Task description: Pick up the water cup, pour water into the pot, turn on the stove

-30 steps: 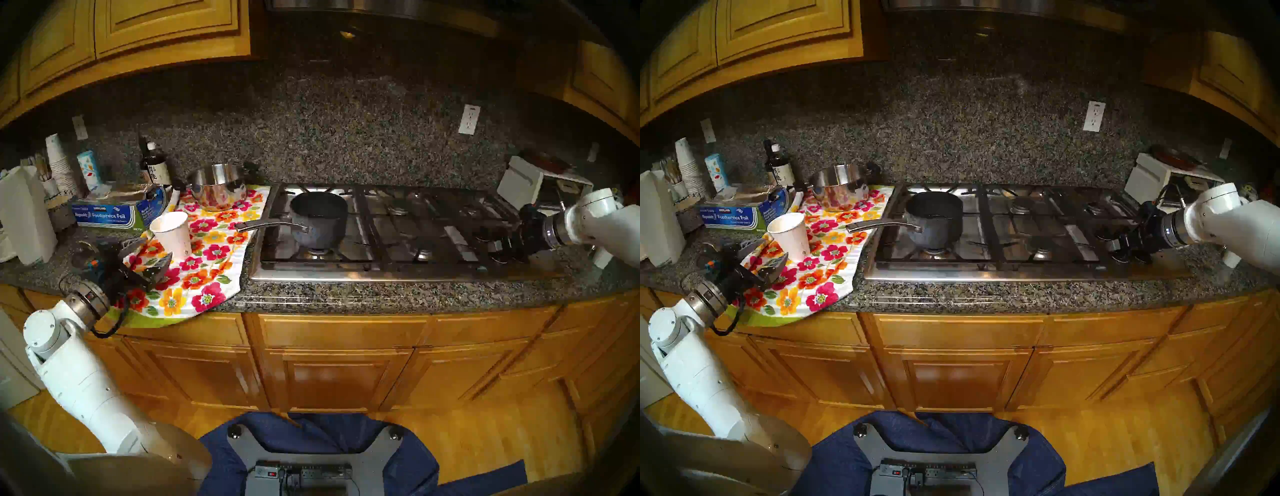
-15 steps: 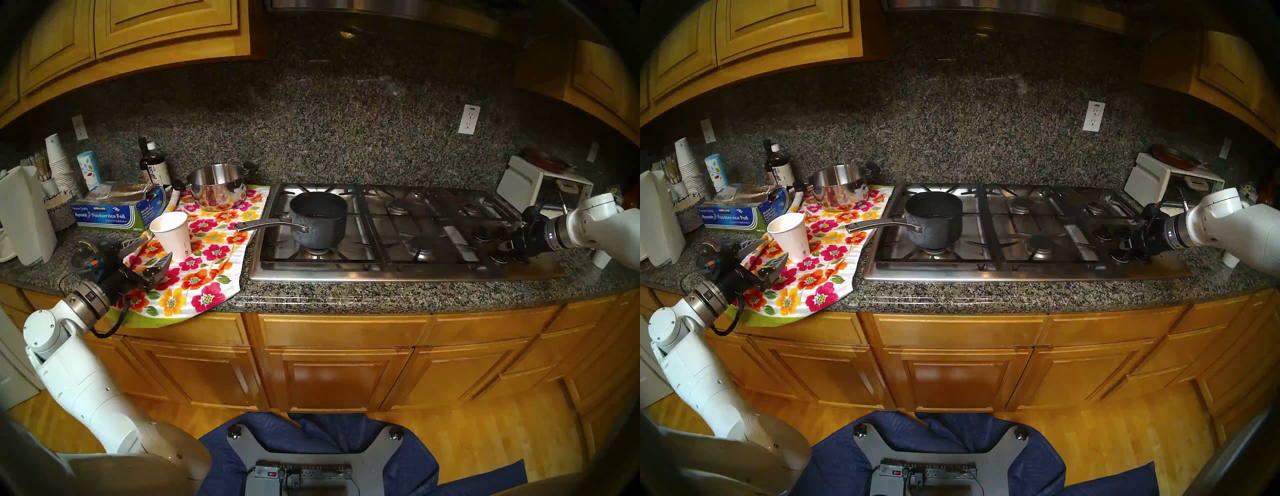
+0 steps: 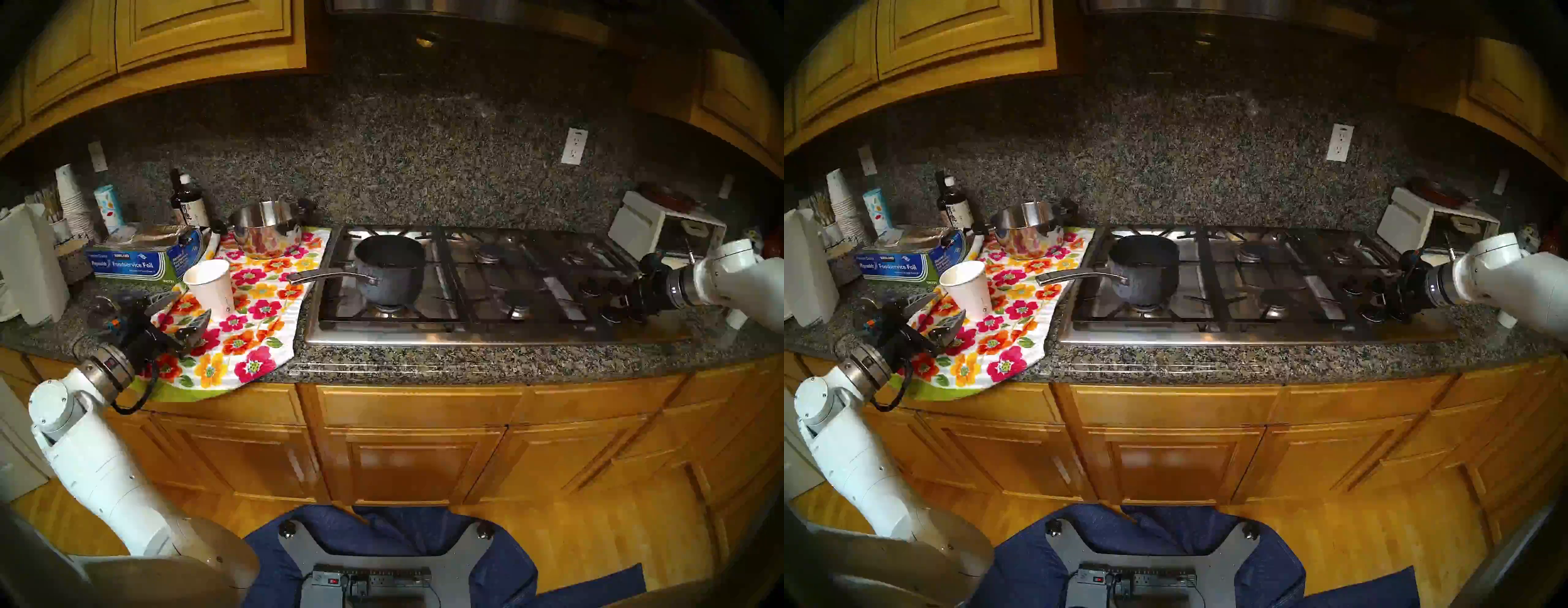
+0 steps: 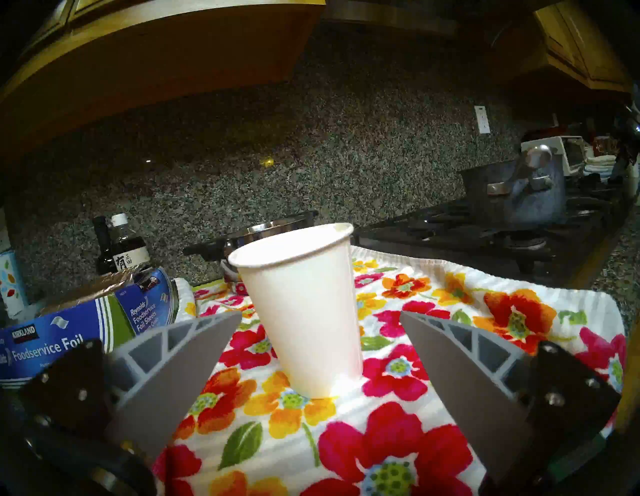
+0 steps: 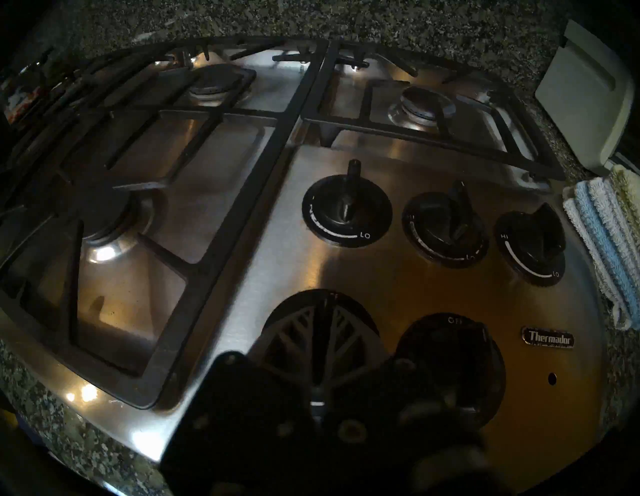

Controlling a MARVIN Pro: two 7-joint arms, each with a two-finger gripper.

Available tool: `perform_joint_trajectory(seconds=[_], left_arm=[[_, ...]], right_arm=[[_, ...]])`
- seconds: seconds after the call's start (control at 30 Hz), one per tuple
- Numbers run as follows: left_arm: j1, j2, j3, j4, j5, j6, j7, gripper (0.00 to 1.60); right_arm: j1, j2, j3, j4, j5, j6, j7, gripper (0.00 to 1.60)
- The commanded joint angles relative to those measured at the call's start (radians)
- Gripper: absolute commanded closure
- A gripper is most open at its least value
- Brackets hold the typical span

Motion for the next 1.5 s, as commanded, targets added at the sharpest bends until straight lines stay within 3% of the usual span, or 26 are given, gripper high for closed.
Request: perform_joint_trajectory(seconds=[0.0,0.5,1.03,1.13,1.17,1.3,1.47], left_arm=[[-0.021,0.010,0.001,-0.021,-0.021,0.000,0.002,0.00],[-0.021,0.010,0.001,-0.020,-0.020,0.000,0.002,0.00],[-0.021,0.010,0.002,-0.020,-0.020,0.000,0.002,0.00],[-0.021,0.010,0.002,-0.020,-0.020,0.000,0.002,0.00],[-0.021,0.010,0.002,-0.020,-0.020,0.000,0.002,0.00],[-0.021,0.010,0.002,-0.020,-0.020,0.000,0.002,0.00],[-0.021,0.010,0.002,-0.020,-0.018,0.000,0.002,0.00]], right_arm=[[-0.018,-0.030,0.007,-0.044,0.019,-0.012,0.027,1.60],[-0.045,-0.008,-0.014,-0.072,0.010,-0.032,0.060,1.60],[0.078,0.077,-0.088,-0.065,-0.269,-0.070,0.181,1.60],[0.078,0.071,-0.099,-0.063,-0.296,-0.098,0.197,1.60],[0.073,0.062,-0.101,-0.050,-0.308,-0.109,0.236,1.60],[0.034,0.016,-0.099,-0.027,-0.291,-0.162,0.273,1.60],[-0.023,-0.043,-0.091,-0.026,-0.225,-0.205,0.220,1.60]])
